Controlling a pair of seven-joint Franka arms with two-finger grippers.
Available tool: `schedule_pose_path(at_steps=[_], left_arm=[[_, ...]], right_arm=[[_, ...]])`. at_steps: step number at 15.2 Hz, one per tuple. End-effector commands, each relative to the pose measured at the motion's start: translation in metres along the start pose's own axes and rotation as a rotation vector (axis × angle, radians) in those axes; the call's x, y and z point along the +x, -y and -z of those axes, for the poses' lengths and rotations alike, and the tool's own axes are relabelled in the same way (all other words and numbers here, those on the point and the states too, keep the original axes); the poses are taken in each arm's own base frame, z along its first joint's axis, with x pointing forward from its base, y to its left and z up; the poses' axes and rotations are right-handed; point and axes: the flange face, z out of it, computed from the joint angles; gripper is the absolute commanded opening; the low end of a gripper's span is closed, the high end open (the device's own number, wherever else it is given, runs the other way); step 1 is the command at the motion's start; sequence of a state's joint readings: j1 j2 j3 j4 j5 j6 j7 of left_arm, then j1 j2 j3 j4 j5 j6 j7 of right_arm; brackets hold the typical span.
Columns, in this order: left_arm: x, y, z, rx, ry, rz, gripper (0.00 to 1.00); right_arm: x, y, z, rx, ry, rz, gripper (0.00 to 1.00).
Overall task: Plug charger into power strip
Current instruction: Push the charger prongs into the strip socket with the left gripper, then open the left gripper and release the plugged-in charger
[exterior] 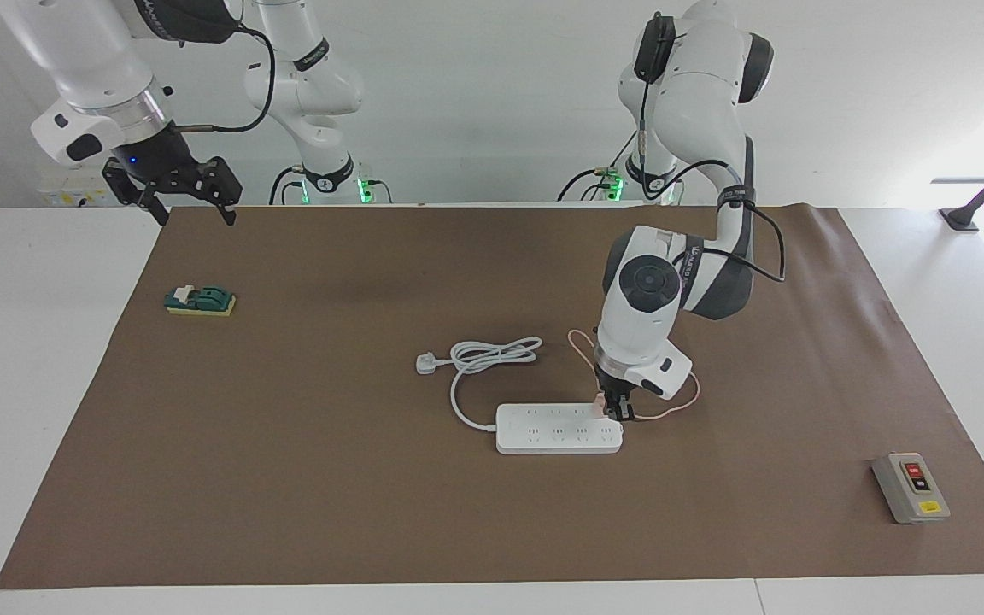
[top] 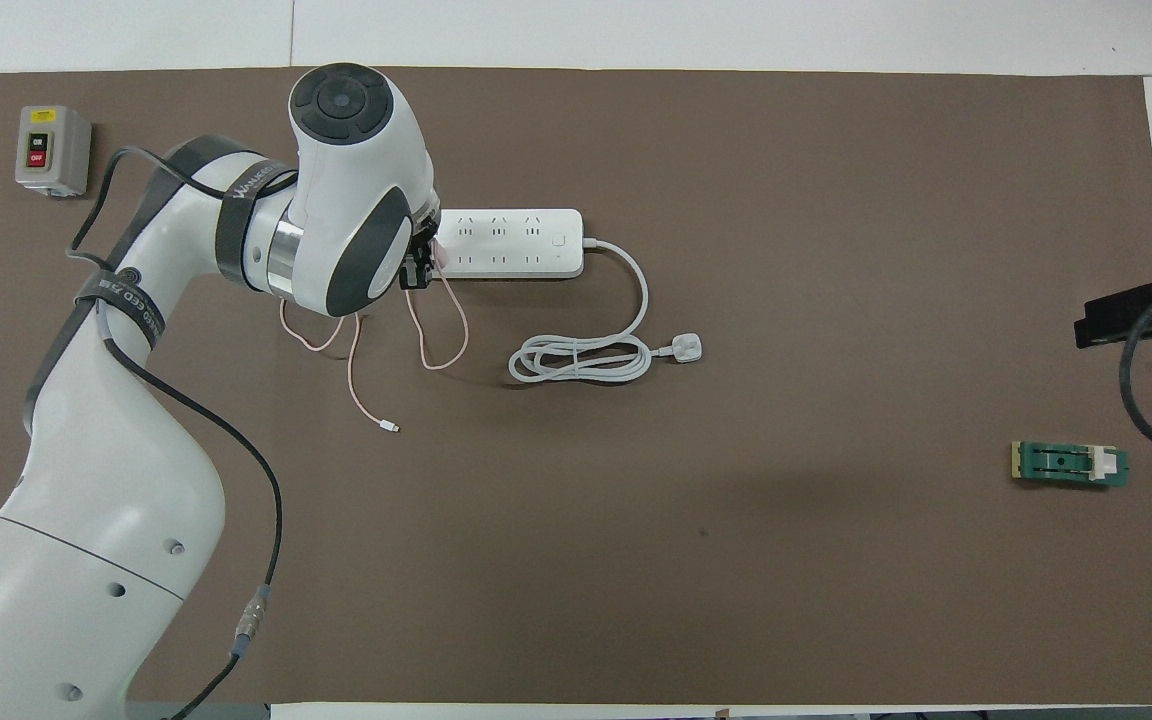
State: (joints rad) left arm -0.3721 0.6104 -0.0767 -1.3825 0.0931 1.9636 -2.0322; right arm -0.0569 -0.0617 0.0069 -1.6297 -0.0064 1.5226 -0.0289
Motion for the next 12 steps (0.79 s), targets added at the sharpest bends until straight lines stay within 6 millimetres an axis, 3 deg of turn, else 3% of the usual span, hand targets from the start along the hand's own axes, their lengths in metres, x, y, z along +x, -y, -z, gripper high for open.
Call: schedule_pose_path(at_steps=[1, 3, 9, 12], left_arm=[[0.009, 0.010, -0.041, 0.065, -0.048, -0.012, 0.00], [0.007, 0.014, -0.054, 0.055, -0.042, -0.015, 0.00], [0.002, 0.015, -0.056, 0.043, -0.040, -0.022, 0.00], [0.001, 0.015, -0.071, 0.044, -0.073, -0.030, 0.00]], right_arm=[[-0.007, -0.002, 0.000, 0.022, 0.011, 0.007, 1.00], [-0.007, -0.002, 0.000, 0.022, 0.011, 0.007, 1.00], [-0.007, -0.002, 0.000, 0.022, 0.011, 0.007, 1.00], [-0.007, -0.002, 0.000, 0.022, 0.011, 0.007, 1.00]])
